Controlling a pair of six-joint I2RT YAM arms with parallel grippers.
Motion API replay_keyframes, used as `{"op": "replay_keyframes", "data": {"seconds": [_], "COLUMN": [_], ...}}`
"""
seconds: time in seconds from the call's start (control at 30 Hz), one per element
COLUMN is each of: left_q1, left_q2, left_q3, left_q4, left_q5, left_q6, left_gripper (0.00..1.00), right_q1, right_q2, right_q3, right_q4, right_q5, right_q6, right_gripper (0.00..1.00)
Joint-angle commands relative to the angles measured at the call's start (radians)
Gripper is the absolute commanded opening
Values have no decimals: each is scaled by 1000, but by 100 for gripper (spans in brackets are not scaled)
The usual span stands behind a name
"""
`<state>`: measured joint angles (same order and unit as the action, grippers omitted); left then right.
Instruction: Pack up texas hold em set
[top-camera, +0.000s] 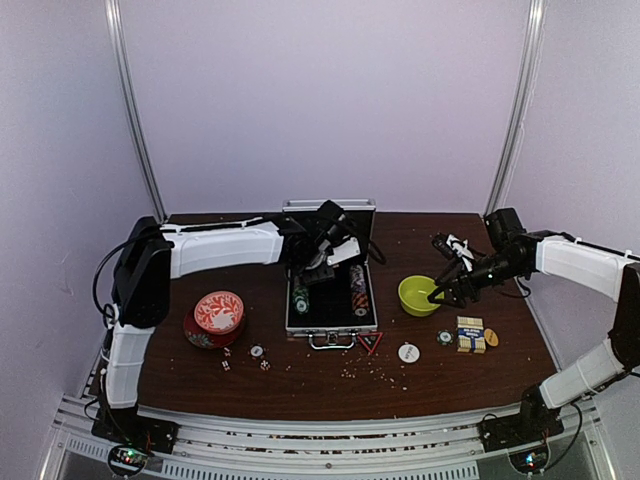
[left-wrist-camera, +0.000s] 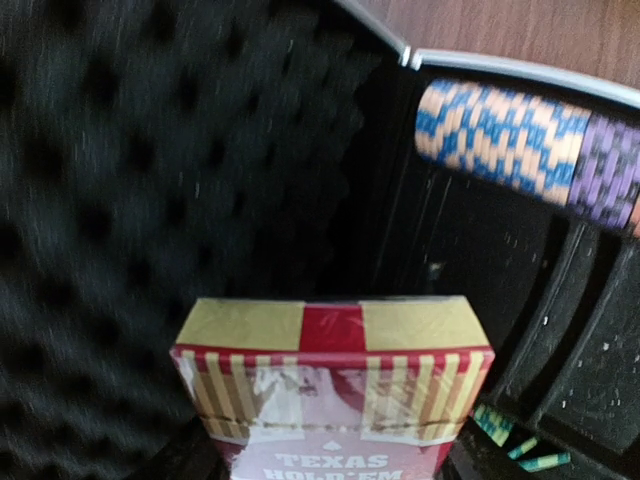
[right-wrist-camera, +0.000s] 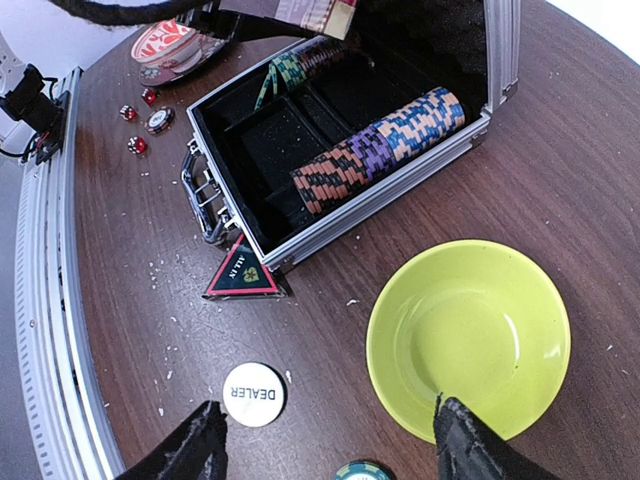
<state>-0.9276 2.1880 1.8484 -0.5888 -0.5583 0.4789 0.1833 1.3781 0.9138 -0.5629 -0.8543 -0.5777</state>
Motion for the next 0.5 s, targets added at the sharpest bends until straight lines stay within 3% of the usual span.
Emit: {"op": "replay_keyframes", "data": {"seconds": [0.0,0.13,0.47], "left_q1": [1,1,11], "left_q2": [-12,10,85], "left_q3": [-22,-18,3], "left_q4": [166,161,117], "left_q5": [88,149,135], "left_q6": [129,164,182], "left_gripper": [64,64,64], "right_q1": [-2,-2,-2], "right_q2": [-4,-6,-2], "right_q3": [-1,-6,-9], "right_q4": [12,17,16], "right_q5": [15,19,24], "right_q6": [6,6,7], "right_gripper": [71,71,72]}}
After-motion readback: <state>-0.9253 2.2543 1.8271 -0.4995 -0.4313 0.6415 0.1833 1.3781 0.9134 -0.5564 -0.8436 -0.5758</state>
